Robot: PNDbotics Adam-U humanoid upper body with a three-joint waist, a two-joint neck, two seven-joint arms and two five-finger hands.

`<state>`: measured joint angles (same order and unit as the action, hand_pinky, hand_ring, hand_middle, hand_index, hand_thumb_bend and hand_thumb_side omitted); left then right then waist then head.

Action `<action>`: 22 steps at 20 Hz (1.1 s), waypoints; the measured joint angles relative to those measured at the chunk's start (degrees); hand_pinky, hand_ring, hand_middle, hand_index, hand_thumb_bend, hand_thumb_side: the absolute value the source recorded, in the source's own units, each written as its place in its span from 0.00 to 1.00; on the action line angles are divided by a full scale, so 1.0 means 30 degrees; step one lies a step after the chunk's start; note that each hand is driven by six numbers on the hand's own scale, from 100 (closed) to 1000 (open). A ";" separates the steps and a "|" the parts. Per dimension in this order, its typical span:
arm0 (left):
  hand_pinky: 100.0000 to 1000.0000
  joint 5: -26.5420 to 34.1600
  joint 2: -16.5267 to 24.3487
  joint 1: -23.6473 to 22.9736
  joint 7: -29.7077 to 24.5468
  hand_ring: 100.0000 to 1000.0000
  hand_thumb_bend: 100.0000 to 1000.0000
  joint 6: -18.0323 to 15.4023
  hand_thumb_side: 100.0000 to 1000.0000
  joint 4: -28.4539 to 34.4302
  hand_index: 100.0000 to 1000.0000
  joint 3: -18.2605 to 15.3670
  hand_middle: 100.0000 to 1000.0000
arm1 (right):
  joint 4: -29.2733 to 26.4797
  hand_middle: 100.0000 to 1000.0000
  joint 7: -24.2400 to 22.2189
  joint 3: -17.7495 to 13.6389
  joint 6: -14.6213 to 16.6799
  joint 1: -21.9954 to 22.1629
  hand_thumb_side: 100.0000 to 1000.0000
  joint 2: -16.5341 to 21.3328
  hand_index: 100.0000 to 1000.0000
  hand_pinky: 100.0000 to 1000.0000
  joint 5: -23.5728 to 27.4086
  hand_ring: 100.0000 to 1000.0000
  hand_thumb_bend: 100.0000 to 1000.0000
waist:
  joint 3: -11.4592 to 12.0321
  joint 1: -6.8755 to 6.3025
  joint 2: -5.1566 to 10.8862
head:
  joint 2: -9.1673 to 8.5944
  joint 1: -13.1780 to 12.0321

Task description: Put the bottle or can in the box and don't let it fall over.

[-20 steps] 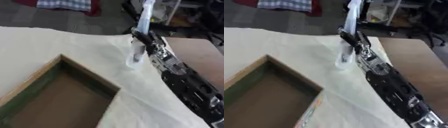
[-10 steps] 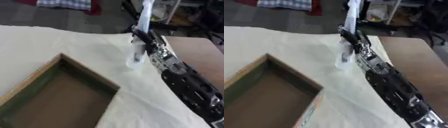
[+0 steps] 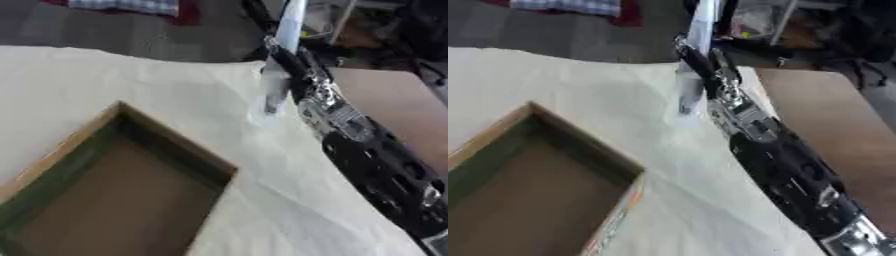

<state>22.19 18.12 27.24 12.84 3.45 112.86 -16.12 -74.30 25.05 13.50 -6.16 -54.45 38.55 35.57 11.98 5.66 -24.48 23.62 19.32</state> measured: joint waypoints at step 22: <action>1.00 -0.0001 0.0341 -0.0365 0.1406 1.00 0.38 0.0125 0.50 0.0153 0.70 -0.0503 1.00 | -1.2174 0.32 0.1969 -0.0554 -0.2066 -0.0021 0.41 0.0573 0.04 0.84 0.2432 0.30 0.00 | -0.0647 0.0241 0.1196 | 0.1505 0.0500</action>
<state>22.19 19.14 26.14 17.06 3.83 113.32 -17.62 -110.82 30.96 11.84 -12.36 -54.51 40.27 42.87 10.04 6.38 -20.89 28.13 20.82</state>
